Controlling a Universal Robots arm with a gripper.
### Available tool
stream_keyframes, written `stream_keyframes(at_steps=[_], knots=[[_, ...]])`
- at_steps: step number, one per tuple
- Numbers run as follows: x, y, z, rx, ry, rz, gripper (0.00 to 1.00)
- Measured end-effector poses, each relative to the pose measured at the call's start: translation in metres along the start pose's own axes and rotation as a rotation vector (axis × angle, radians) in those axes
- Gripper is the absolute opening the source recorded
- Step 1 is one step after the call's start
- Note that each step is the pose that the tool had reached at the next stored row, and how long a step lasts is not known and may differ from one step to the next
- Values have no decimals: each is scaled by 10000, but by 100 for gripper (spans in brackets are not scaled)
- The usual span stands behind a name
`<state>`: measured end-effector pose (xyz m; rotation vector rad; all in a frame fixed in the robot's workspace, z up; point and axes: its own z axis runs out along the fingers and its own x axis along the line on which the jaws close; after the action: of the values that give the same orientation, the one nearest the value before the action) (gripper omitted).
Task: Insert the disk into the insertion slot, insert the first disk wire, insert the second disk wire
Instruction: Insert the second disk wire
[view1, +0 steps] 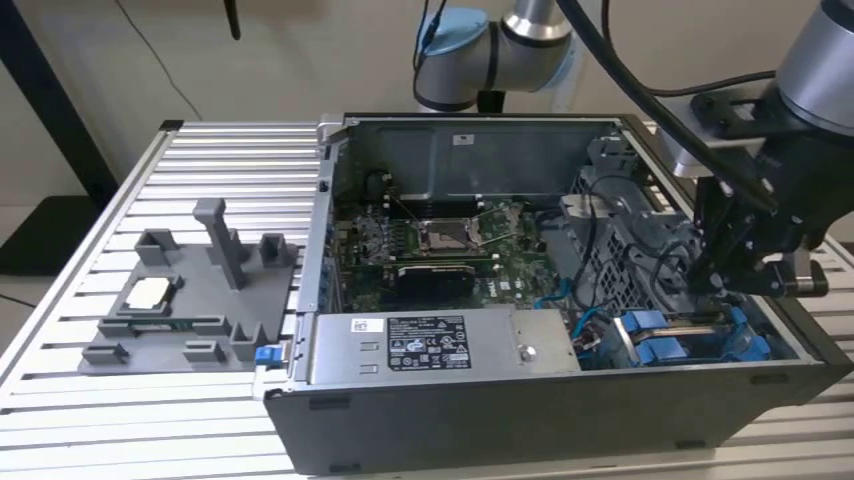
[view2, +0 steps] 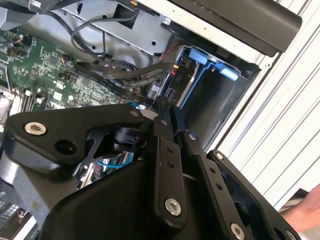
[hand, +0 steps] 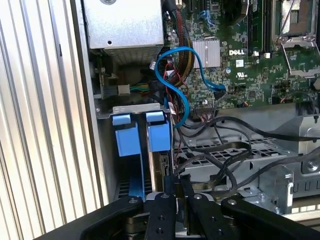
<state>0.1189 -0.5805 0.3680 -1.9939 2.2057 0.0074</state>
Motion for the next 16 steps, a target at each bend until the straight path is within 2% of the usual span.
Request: stream_keyframes(at_steps=[16], knots=[[29,19,167,148,-16,-17,16]])
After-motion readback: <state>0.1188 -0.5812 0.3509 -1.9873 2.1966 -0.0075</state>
